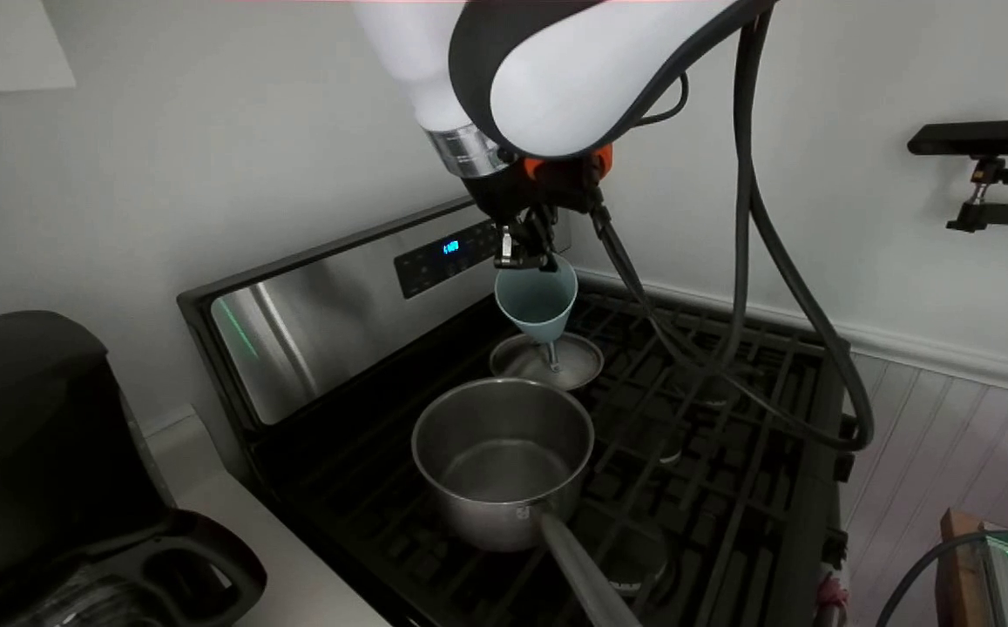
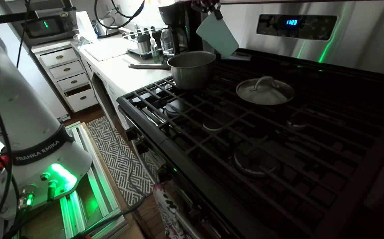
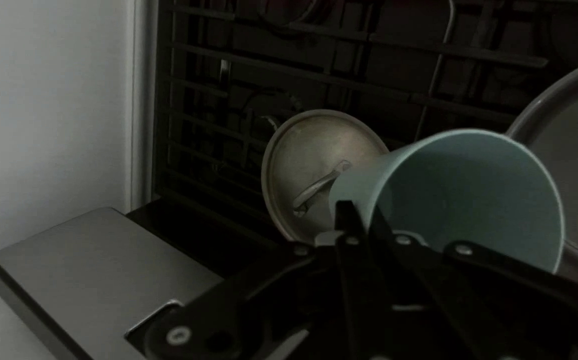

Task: Put the lid on the stove, then pour water from the cup into the pot

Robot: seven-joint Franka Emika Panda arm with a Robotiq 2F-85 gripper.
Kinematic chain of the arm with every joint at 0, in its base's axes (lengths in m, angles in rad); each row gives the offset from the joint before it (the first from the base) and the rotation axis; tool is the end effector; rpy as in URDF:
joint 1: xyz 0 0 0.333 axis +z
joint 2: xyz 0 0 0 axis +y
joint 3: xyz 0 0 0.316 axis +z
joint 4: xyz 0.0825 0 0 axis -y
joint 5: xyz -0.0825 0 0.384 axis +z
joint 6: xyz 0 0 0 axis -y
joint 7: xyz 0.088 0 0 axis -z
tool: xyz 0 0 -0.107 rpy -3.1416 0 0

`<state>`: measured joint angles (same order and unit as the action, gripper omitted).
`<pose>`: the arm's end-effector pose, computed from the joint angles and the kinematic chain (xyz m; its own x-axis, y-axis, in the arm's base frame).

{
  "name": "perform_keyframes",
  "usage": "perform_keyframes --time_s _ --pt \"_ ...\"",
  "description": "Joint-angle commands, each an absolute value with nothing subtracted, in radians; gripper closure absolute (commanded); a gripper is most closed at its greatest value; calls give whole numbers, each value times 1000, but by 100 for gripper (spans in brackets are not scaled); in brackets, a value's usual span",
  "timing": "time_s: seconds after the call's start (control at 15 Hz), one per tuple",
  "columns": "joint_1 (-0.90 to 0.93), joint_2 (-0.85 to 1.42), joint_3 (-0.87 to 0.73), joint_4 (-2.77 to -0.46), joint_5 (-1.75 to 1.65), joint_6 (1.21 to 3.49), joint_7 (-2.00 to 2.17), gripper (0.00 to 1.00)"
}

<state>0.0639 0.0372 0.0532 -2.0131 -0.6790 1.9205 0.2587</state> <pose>0.5550 0.0206 0.4381 0.9909 0.1256 -0.0477 0.1295 -0.7988 0.5874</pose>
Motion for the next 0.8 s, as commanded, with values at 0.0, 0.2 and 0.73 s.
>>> perform_keyframes --time_s 0.0,0.2,0.73 --pt "92 42 73 -2018 -784 1900 379 99" --pt "109 48 87 -2025 -853 1898 450 99" --pt "143 75 111 -2036 -976 1881 596 99"
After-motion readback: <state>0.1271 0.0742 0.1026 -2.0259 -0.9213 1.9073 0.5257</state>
